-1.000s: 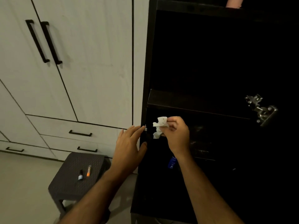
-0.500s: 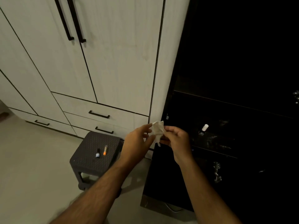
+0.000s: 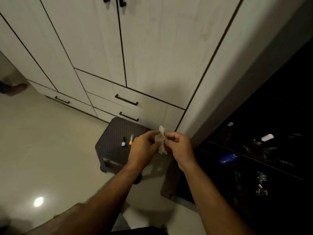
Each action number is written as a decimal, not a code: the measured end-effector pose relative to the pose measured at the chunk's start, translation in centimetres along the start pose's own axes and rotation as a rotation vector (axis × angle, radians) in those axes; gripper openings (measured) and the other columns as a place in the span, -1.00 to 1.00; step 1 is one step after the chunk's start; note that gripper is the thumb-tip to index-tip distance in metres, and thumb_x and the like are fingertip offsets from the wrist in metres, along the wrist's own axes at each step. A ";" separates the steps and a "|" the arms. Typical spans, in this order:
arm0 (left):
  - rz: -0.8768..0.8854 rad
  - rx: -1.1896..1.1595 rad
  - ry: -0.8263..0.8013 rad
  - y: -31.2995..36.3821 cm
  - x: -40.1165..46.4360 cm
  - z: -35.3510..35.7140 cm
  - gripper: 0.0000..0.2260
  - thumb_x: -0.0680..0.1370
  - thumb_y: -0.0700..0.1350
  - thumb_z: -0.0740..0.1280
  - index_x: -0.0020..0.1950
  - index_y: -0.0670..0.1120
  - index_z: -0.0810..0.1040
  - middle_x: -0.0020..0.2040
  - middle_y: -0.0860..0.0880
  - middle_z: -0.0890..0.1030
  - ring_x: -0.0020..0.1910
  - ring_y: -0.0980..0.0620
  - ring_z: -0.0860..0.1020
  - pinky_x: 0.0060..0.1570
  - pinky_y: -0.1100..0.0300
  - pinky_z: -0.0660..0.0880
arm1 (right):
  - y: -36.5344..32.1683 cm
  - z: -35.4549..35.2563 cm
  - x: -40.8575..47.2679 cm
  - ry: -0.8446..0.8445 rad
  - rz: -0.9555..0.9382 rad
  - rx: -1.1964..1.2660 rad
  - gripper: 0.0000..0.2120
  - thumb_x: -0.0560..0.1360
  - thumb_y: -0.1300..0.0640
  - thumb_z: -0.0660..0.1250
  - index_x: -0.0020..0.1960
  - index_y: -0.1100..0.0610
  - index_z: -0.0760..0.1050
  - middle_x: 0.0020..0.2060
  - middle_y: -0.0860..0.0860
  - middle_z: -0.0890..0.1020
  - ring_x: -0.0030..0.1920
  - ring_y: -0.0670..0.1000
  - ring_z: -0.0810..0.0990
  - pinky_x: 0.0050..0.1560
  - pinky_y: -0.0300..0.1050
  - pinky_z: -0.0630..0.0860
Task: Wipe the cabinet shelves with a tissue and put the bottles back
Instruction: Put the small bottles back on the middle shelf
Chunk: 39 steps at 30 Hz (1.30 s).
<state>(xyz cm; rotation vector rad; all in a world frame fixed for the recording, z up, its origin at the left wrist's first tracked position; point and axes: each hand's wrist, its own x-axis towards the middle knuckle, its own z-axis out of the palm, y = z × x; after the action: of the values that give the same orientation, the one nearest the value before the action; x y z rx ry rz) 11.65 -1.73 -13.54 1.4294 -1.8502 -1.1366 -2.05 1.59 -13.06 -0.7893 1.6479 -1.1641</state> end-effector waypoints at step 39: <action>-0.112 0.524 -0.180 -44.9 24.4 -3.1 -0.76 0.62 -0.13 0.28 0.25 -0.09 0.59 0.05 -0.16 0.59 -0.07 -0.09 0.57 -0.12 0.15 0.45 | 28.3 23.6 28.8 0.239 0.260 -0.483 -0.83 0.51 0.18 0.39 -0.05 -0.10 0.55 -0.08 -0.11 0.63 -0.12 -0.16 0.61 -0.22 -0.35 0.51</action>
<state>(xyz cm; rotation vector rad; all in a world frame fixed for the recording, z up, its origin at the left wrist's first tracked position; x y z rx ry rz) 29.47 -29.64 -52.56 1.7769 -2.3403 -0.8883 10.20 -21.95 -51.55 -0.7163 2.2023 -0.7027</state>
